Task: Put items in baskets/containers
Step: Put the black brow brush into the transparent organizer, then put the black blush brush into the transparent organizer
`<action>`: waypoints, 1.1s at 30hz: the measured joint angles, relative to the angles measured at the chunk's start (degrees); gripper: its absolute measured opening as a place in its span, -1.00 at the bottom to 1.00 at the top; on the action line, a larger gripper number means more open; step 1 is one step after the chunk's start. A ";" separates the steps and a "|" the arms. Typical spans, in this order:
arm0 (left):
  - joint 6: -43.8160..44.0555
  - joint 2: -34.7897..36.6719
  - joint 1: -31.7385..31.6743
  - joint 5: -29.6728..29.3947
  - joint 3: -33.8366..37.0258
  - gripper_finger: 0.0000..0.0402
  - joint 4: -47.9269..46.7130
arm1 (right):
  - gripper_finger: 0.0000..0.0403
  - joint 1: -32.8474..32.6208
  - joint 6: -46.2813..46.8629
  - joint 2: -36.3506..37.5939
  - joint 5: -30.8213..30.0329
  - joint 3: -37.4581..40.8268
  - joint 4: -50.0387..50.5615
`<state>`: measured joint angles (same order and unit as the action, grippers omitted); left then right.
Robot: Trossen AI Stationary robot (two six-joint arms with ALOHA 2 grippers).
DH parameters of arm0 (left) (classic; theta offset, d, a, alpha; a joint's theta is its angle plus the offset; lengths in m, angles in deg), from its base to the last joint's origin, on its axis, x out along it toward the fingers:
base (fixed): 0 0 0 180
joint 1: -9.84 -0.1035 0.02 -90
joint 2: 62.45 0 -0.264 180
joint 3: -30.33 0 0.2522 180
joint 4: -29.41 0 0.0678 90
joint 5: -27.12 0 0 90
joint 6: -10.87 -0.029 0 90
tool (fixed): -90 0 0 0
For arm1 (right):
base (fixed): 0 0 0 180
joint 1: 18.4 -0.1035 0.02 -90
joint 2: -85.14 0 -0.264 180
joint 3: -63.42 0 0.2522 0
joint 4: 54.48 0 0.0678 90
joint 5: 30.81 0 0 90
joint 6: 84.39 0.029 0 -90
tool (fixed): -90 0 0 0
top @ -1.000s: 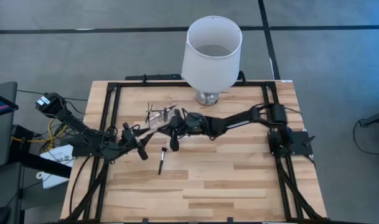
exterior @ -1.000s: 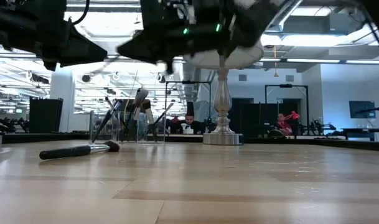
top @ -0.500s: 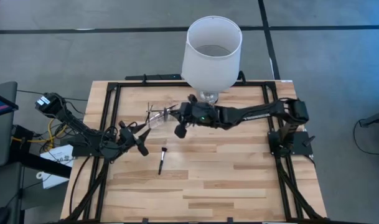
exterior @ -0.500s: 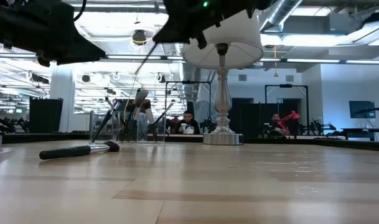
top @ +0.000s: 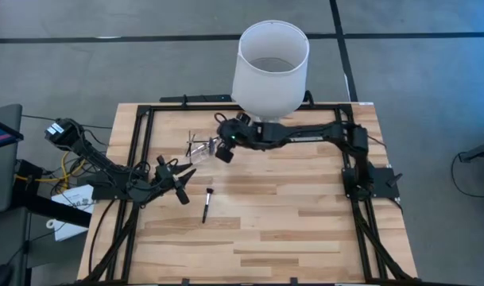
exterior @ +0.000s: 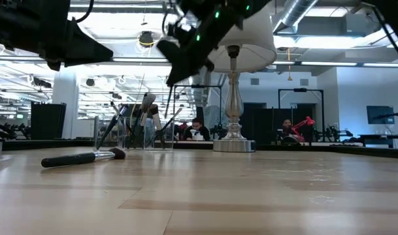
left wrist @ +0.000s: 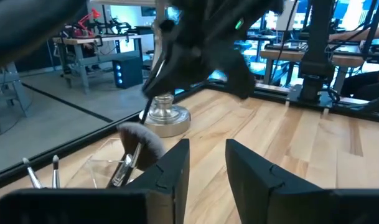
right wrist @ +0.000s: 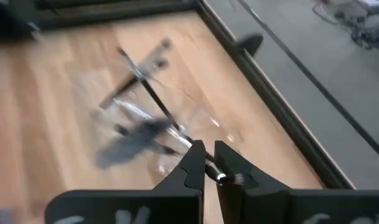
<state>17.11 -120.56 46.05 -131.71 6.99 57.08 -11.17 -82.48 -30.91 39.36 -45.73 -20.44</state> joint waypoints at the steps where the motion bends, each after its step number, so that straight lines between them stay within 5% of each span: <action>1: 0.00 0.00 0.00 0.08 0.00 -0.50 0.02 | -0.97 0.37 -0.04 -0.90 0.15 -0.01 -0.31; 11: 0.00 0.00 0.00 0.30 0.00 -0.51 0.00 | -0.91 2.42 -0.37 -4.39 2.06 0.00 -0.27; 23: 4.48 0.00 0.00 0.47 0.00 -0.51 0.00 | -0.61 3.33 -0.52 -3.77 4.86 -0.74 0.95; 33: 16.45 -0.21 0.00 13.21 0.00 -0.51 0.01 | -0.40 1.36 -3.58 -3.83 4.77 -7.41 7.13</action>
<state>33.56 -120.76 46.05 -118.49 6.99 57.08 -9.81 -86.06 -34.74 44.13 -53.14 -13.31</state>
